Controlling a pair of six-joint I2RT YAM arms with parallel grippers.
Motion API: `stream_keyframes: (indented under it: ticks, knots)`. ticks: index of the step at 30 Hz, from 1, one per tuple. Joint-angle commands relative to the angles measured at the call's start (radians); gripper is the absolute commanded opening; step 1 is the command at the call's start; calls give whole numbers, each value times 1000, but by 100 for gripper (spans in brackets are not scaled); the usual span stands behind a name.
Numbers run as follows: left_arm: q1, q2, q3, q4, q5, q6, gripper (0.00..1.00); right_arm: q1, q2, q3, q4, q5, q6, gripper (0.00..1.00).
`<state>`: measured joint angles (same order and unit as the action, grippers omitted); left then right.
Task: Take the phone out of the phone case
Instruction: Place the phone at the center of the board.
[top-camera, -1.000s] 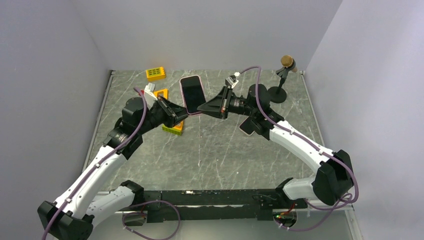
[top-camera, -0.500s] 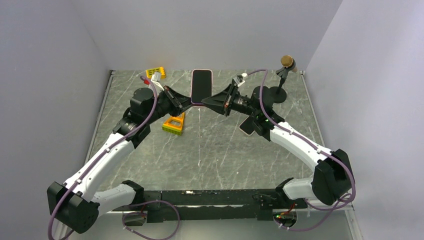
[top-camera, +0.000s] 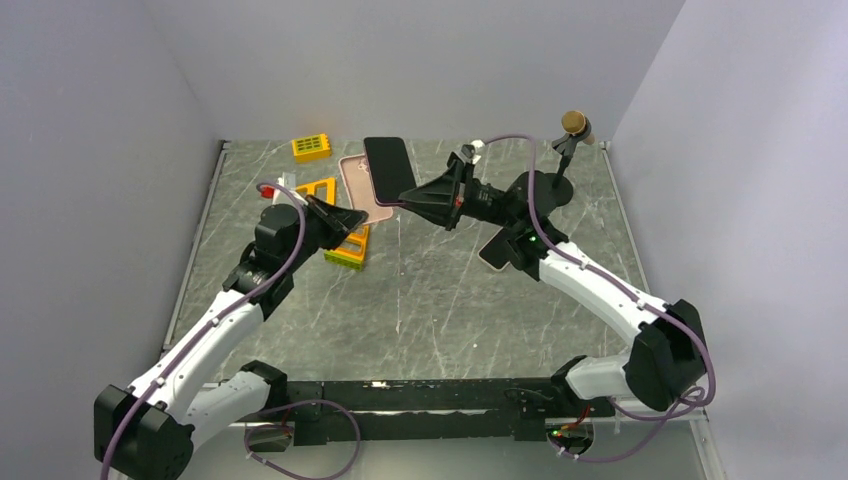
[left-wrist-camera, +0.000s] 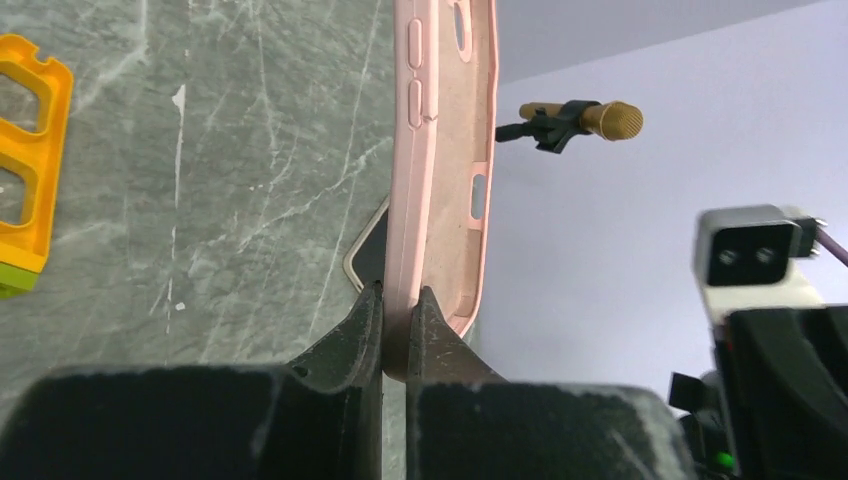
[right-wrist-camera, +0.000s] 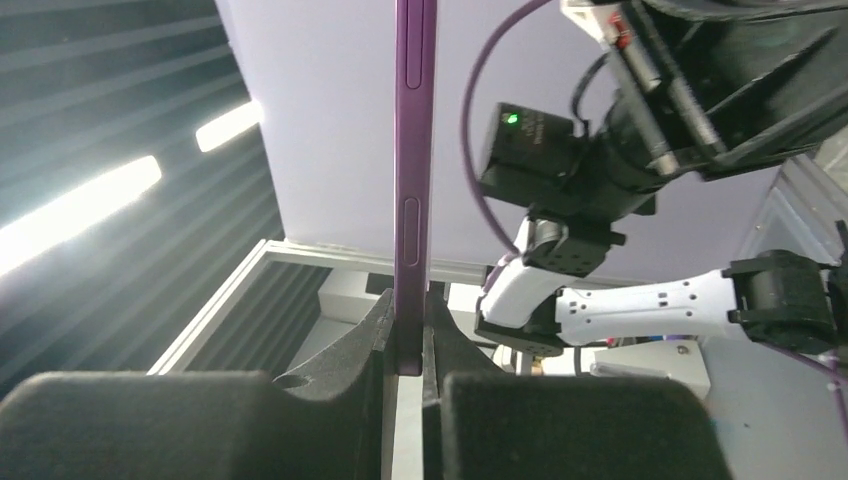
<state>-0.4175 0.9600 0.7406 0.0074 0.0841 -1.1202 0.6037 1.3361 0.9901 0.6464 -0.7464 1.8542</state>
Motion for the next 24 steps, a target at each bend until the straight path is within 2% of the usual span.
stream_keyframes:
  ticks: [1, 4, 6, 9, 11, 13, 17, 20, 24]
  knots:
    - [25, -14, 36, -4, -24, -30, 0, -2, -81, 93, 34, -7, 20, 0]
    - [31, -1, 52, -81, 8, -35, 0, -23, -90, 141, -235, -50, -209, 0]
    - [46, 8, 52, -110, 57, -17, 0, -43, -80, 181, -486, -50, -450, 0]
    - [92, 27, 47, -149, 167, 36, 0, -70, -18, 279, -902, 37, -824, 0]
    - [127, 46, 61, -223, 226, 110, 0, -89, 32, 319, -1059, 111, -998, 0]
    - [153, 63, 78, -251, 224, 185, 0, -138, 75, 312, -1080, 103, -1064, 0]
    - [209, 198, 131, -165, 294, 250, 0, -239, 185, 271, -946, 14, -1050, 0]
    - [221, 360, 214, -101, 349, 287, 0, -271, 328, 351, -945, 6, -1108, 0]
    - [229, 553, 351, -133, 341, 338, 0, -286, 503, 508, -990, 37, -1184, 0]
